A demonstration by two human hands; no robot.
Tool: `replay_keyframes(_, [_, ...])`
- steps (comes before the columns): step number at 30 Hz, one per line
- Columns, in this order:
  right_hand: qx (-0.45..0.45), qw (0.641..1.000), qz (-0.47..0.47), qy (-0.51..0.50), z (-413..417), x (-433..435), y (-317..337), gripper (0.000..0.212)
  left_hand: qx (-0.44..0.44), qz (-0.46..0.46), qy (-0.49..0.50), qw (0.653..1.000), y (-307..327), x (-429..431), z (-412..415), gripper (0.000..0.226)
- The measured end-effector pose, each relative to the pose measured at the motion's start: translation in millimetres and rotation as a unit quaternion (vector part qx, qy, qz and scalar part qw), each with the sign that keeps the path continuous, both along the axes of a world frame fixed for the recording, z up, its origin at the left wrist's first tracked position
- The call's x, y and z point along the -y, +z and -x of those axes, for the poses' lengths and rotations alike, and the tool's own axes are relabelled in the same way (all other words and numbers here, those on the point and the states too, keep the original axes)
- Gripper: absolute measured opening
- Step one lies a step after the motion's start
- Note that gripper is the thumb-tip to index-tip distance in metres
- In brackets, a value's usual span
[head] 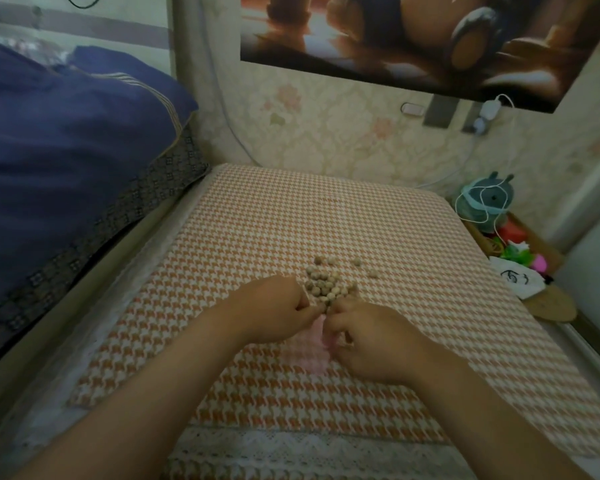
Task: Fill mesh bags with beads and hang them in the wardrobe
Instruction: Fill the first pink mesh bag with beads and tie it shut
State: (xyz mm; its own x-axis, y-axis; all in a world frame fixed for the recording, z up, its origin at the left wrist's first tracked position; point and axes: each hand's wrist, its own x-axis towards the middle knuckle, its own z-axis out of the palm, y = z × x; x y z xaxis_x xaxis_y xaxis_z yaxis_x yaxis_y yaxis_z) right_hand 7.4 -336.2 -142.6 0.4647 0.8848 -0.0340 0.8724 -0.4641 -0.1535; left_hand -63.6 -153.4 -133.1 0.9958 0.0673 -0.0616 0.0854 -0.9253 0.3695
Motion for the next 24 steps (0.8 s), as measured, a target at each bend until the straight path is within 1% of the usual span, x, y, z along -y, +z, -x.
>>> replay_keyframes(1, [-0.038,0.999,-0.028,-0.009,-1.1,1.0,-0.3,0.024,0.007,-0.006,0.016,1.000,-0.5,0.3,-0.6,0.051])
replay_keyframes(3, [-0.120,0.984,-0.123,-0.047,-8.0,7.1,3.1,0.034,0.037,-0.022,0.056,0.998,0.1,-1.6,-2.7,0.047])
replay_keyframes(4, [-0.139,0.973,-0.168,-0.075,-13.2,11.5,6.0,0.035,0.052,-0.026,0.075,0.995,0.9,-2.9,-3.5,0.044])
replay_keyframes(6, [-0.118,0.961,-0.216,-0.129,-26.7,22.9,7.7,0.030,0.072,-0.005,0.105,0.992,1.4,-6.1,-4.2,0.032])
replay_keyframes(8, [-0.087,0.960,-0.208,-0.167,-41.4,34.3,-0.3,0.024,0.080,0.037,0.118,0.989,0.1,-8.6,-3.9,0.020])
replay_keyframes(10, [-0.088,0.962,-0.173,-0.191,-51.3,40.5,-13.7,0.018,0.085,0.063,0.115,0.988,-3.4,-9.6,-3.9,0.012])
replay_keyframes(12, [-0.103,0.963,-0.137,-0.209,-57.7,38.6,-26.1,0.016,0.083,0.059,0.112,0.988,-5.6,-8.5,-3.6,0.013])
replay_keyframes(14, [-0.104,0.963,-0.113,-0.220,-60.0,29.6,-29.4,0.018,0.080,0.031,0.108,0.990,-5.8,-7.3,-2.8,0.015])
replay_keyframes(17, [-0.081,0.967,-0.115,-0.212,-60.1,10.8,-31.8,0.017,0.072,0.011,0.101,0.992,-3.4,-7.6,0.4,0.016])
replay_keyframes(20, [-0.039,0.974,-0.083,-0.206,-53.8,-7.6,-36.1,0.014,0.061,0.024,0.099,0.993,-1.9,-10.4,4.4,0.016])
replay_keyframes(22, [0.004,0.976,-0.065,-0.208,-50.5,-16.4,-39.6,0.015,0.059,0.026,0.092,0.994,-1.9,-10.1,7.1,0.016])
replay_keyframes(24, [0.028,0.975,-0.061,-0.213,-47.9,-21.0,-40.8,0.017,0.057,0.028,0.081,0.995,-3.0,-8.9,9.2,0.017])
